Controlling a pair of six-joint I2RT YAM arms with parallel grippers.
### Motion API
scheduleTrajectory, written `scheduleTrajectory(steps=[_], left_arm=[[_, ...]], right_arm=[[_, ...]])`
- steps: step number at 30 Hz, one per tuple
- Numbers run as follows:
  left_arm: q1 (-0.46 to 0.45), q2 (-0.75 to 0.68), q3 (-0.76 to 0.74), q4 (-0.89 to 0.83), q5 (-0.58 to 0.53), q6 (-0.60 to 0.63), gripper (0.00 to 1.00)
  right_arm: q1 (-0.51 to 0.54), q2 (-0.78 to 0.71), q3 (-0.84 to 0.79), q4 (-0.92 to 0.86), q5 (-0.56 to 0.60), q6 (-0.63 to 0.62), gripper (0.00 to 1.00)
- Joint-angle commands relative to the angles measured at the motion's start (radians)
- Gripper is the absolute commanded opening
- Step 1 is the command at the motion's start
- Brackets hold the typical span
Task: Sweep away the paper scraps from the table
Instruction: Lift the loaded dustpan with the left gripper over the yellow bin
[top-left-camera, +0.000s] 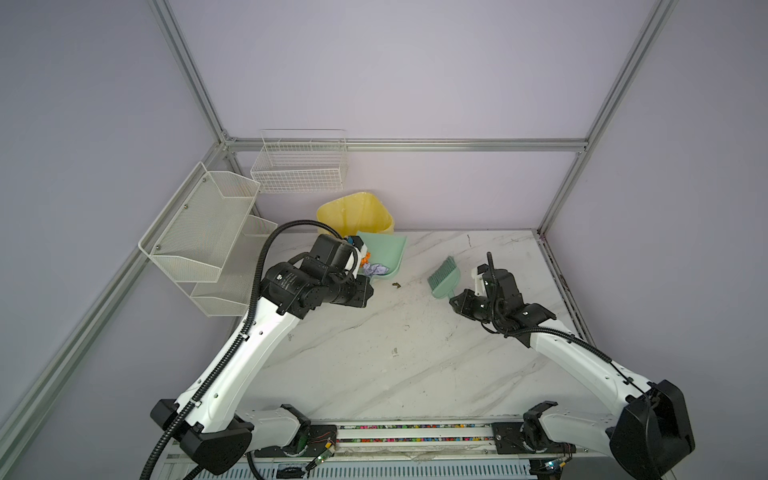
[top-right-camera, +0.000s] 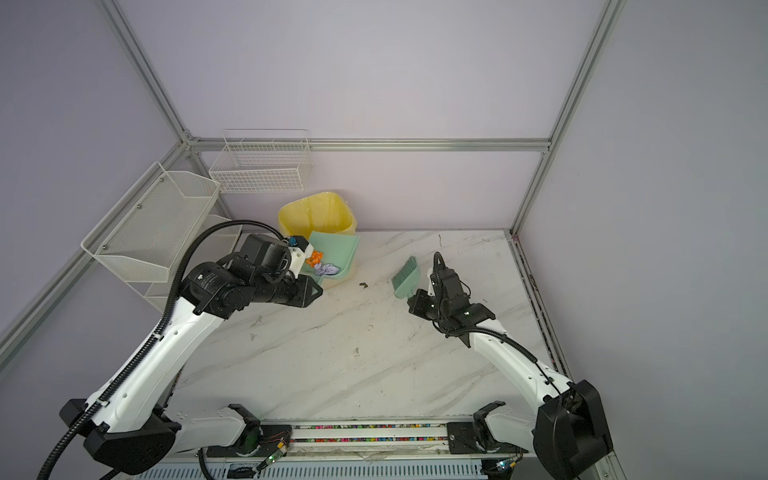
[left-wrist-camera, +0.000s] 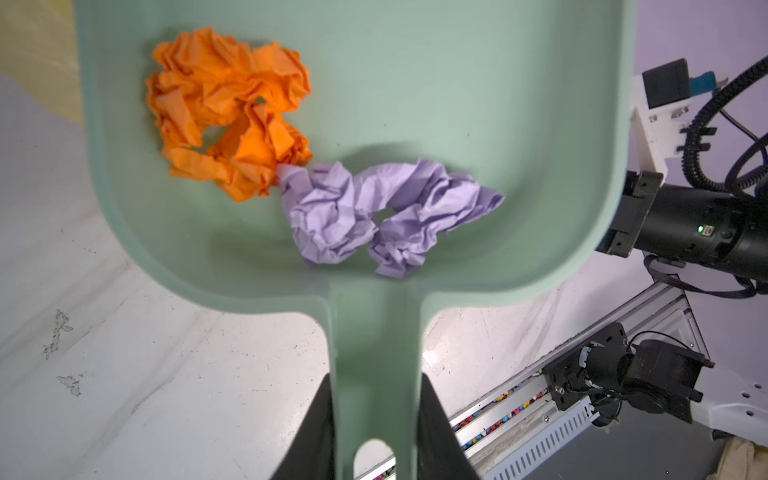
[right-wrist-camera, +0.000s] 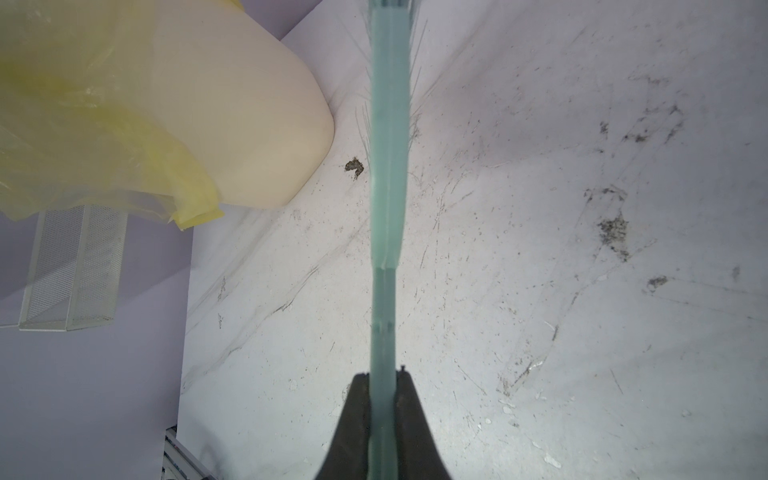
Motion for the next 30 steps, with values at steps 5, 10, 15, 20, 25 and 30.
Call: scheduleTrajectory(steps=[5,10,15,20,25,30], left_arm=[[0.085,0.054,0.180,0.025,0.089,0.056,0.12],[0.151,0.098,0.204,0.064,0.175,0.065,0.12],[0.229,0.167,0.218,0.104,0.283,0.042,0.12],[0.279,0.202,0.228,0.159,0.393,-0.001,0.12],[0.327,0.223,0.229,0.215,0.476,-0.042,0.12],[0.389,0.227,0.180,0.319,0.587,-0.122,0.12]], right_arm=[[-0.006,-0.026,-0.009,0.045,-0.018,0.019,0.00],[-0.006,-0.030,-0.008,0.045,-0.022,0.023,0.00],[-0.006,-0.033,-0.007,0.060,-0.035,0.029,0.00],[-0.006,-0.038,0.001,0.051,-0.017,0.029,0.00],[-0.006,-0.035,0.028,0.028,0.005,0.029,0.00],[-0.006,-0.017,0.036,0.026,-0.005,0.019,0.00]])
